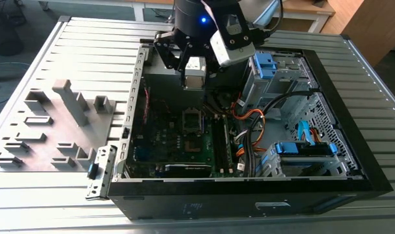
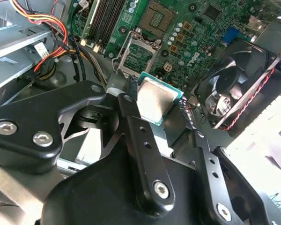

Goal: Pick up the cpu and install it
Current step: 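Pick up the cpu and move it towards the insertion slot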

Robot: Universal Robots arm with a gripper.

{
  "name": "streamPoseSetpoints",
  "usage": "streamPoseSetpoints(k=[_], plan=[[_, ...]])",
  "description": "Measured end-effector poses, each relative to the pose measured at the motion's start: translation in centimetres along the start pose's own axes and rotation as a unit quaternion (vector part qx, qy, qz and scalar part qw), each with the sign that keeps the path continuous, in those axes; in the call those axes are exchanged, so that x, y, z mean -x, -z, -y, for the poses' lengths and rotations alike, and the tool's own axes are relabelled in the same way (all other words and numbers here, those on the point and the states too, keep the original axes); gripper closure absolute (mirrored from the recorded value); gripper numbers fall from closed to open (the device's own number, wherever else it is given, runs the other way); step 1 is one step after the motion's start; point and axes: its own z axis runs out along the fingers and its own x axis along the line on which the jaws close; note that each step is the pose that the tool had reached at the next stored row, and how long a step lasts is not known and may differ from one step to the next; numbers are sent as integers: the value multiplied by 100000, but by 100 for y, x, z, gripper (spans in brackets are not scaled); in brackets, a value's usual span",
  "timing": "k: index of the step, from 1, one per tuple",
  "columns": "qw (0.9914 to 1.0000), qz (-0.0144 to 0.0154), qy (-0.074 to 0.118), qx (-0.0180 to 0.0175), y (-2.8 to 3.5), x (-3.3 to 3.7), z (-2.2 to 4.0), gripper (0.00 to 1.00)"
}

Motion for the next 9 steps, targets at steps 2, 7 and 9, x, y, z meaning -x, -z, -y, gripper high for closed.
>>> streamPoseSetpoints(k=[2,7,9], plan=[[100000,1,0,1,-2,0,0,53],[100000,2,-1,7,-32,0,1,53],[100000,2,0,3,-52,0,2,53]])
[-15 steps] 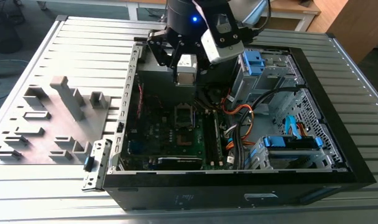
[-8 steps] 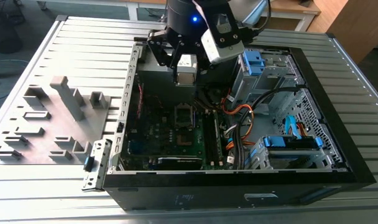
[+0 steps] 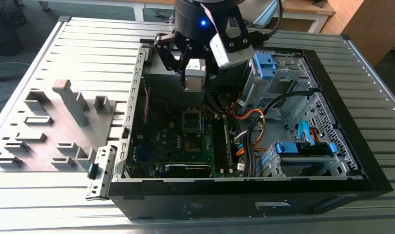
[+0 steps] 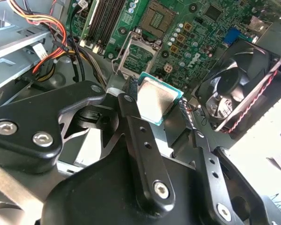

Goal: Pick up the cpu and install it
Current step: 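Pick up the cpu and move it towards the insertion slot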

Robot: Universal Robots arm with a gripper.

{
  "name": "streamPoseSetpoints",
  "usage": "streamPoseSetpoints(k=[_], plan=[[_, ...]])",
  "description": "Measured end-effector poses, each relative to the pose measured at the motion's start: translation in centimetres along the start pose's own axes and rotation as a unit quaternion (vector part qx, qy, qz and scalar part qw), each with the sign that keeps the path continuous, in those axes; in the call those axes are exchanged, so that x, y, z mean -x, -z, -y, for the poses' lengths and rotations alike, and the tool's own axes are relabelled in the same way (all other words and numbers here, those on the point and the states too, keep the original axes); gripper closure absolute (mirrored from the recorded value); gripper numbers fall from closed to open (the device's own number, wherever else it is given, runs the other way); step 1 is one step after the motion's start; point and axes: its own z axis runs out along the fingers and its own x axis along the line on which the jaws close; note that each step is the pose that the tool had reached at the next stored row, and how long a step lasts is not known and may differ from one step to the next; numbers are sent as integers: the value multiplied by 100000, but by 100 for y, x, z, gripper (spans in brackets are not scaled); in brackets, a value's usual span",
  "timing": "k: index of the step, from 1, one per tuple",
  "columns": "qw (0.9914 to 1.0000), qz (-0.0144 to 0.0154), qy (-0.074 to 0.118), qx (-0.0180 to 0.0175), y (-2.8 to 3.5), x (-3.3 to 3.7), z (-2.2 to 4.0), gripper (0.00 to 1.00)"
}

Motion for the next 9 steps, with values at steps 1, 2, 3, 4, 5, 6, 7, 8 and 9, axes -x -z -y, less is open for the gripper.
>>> streamPoseSetpoints(k=[1,2,3,4,5,6,7,8,9], plan=[[100000,-3,-1,-4,-11,0,0,53],[100000,0,0,-2,-23,0,1,53],[100000,-2,0,-2,-35,0,1,53],[100000,-2,-1,-1,-48,0,2,53],[100000,-1,1,-1,-60,0,3,53],[100000,-1,0,1,-75,0,3,53],[100000,-2,-1,-2,-86,1,4,53],[100000,-2,-5,0,-96,1,4,53],[100000,-2,-6,-3,-106,1,4,53]])
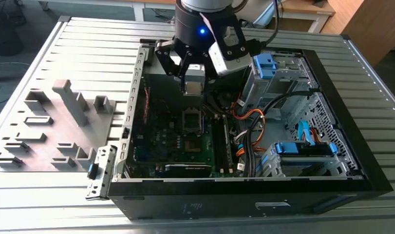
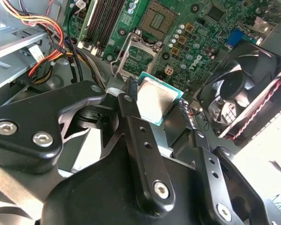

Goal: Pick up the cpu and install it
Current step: 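Pick up the cpu and move it towards the insertion slot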

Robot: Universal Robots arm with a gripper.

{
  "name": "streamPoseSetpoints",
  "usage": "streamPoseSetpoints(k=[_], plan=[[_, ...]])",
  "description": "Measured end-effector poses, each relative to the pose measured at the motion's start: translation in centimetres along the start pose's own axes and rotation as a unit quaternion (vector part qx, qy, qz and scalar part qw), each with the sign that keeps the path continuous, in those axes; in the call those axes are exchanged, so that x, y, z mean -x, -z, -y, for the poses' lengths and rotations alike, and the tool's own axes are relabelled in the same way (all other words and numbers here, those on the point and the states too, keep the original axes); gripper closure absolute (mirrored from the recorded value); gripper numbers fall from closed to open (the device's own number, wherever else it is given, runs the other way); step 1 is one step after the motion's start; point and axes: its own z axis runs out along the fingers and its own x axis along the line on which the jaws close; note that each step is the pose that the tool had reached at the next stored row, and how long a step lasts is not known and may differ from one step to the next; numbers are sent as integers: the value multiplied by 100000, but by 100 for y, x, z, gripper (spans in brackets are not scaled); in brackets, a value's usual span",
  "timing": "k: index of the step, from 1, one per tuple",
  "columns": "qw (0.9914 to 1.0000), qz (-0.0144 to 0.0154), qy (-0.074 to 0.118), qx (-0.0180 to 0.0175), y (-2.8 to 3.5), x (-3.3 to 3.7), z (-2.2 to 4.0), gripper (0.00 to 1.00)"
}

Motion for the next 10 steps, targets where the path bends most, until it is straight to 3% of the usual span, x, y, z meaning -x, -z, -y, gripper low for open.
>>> streamPoseSetpoints(k=[10], plan=[[100000,-1,4,-1,-76,34,2,53]])
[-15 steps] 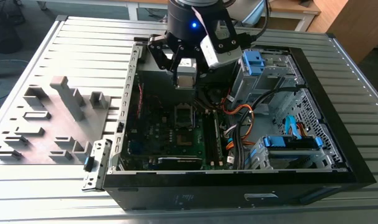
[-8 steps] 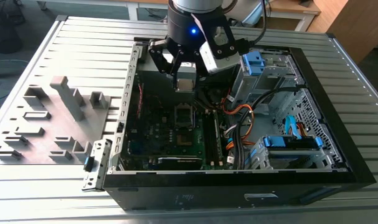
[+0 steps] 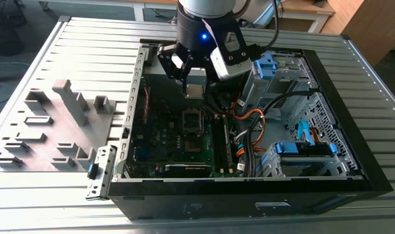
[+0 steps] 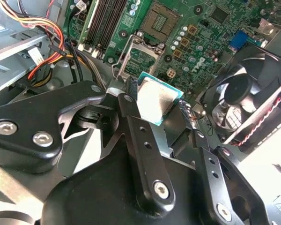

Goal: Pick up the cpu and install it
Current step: 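Pick up the cpu and move it towards the insertion slot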

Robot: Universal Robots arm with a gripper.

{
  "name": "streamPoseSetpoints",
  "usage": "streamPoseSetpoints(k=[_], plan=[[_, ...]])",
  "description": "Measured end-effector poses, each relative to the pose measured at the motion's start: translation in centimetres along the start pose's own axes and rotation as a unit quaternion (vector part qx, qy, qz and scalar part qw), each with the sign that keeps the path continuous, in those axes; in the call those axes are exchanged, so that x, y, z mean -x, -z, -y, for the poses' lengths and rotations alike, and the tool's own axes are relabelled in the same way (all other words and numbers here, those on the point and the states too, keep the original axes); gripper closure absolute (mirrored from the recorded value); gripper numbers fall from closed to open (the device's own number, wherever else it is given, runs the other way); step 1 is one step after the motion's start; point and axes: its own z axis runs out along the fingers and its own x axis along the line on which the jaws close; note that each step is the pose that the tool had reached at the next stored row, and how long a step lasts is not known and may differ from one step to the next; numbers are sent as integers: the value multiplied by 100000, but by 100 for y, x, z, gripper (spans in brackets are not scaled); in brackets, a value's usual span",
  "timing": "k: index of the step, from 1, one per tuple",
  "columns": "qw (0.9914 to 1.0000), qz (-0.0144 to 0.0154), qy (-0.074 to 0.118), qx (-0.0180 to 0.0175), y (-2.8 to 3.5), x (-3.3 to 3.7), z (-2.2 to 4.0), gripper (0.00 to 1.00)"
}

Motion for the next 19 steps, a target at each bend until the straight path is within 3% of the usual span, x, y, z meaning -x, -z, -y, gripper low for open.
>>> streamPoseSetpoints(k=[8,19], plan=[[100000,1,0,-2,-50,10,13,53],[100000,2,0,3,-126,14,83,53]])
